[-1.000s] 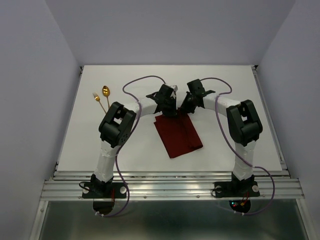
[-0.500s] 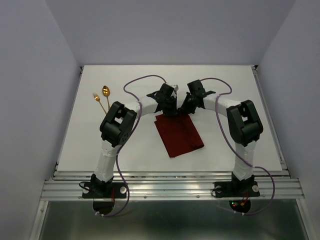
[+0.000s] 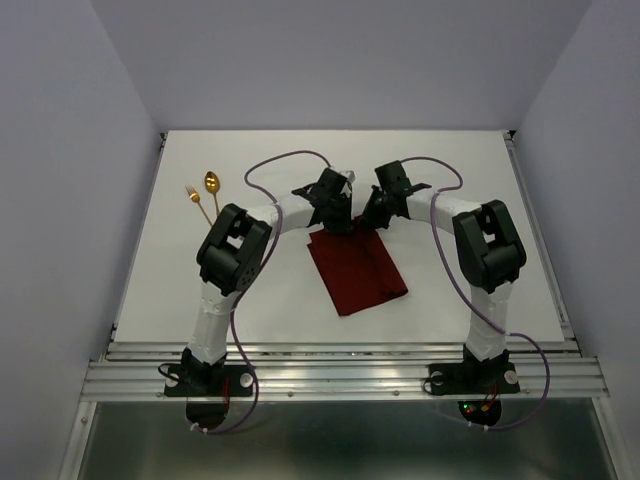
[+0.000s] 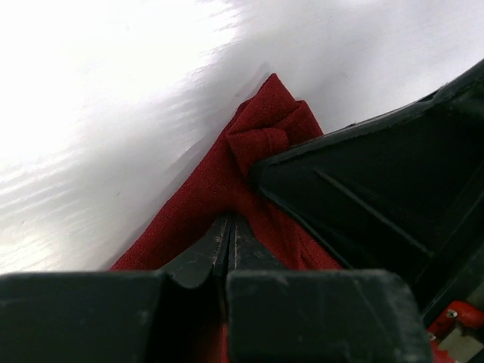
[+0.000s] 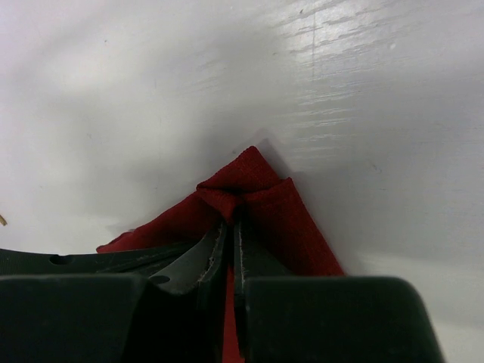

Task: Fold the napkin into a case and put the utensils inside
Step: Smooth out the 2/3-rectangle-folded napkin at the center of the board.

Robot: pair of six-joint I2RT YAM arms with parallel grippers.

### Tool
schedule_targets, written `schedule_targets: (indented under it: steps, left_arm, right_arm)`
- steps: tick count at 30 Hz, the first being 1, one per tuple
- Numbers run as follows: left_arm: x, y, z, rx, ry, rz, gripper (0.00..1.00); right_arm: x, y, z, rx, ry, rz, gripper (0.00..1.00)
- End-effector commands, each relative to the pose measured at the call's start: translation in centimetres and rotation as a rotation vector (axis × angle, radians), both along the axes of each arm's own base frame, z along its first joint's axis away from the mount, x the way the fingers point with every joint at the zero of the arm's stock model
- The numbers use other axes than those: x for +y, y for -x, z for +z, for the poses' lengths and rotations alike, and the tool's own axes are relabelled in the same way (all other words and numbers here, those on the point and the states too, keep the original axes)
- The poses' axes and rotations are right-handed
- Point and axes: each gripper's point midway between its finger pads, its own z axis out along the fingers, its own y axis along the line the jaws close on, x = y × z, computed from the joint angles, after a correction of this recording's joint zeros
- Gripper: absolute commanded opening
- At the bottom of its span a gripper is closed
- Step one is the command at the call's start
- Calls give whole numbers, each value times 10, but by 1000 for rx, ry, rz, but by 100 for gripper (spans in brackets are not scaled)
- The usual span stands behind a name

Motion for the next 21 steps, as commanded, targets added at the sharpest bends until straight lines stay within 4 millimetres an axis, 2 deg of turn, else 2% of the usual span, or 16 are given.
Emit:
schedule_targets:
  steps: [1, 3, 4, 7, 11, 17, 21]
  left_arm:
    - [26, 7, 15, -27, -69, 38, 6]
    - [27, 8, 35, -56, -37, 60, 10]
    - [27, 11, 31, -45, -35, 66, 11]
    - [22, 18, 48, -63, 10, 79, 20]
    - [16, 27, 53, -45, 61, 96, 29]
    - [-6, 44, 60, -31, 147, 95, 39]
    - [-24, 55, 63, -39, 189, 90, 39]
  right_arm:
    - [-1, 7, -3, 9, 25, 11, 4]
    - [-2, 7, -6, 23, 31, 2, 3]
    - [-2, 6, -5, 22, 33, 1, 3]
    - [-4, 4, -6, 36, 44, -26, 2]
    - [-2, 5, -6, 41, 52, -38, 2]
    - [0, 5, -5, 44, 43, -40, 2]
    - [1, 5, -5, 47, 37, -37, 2]
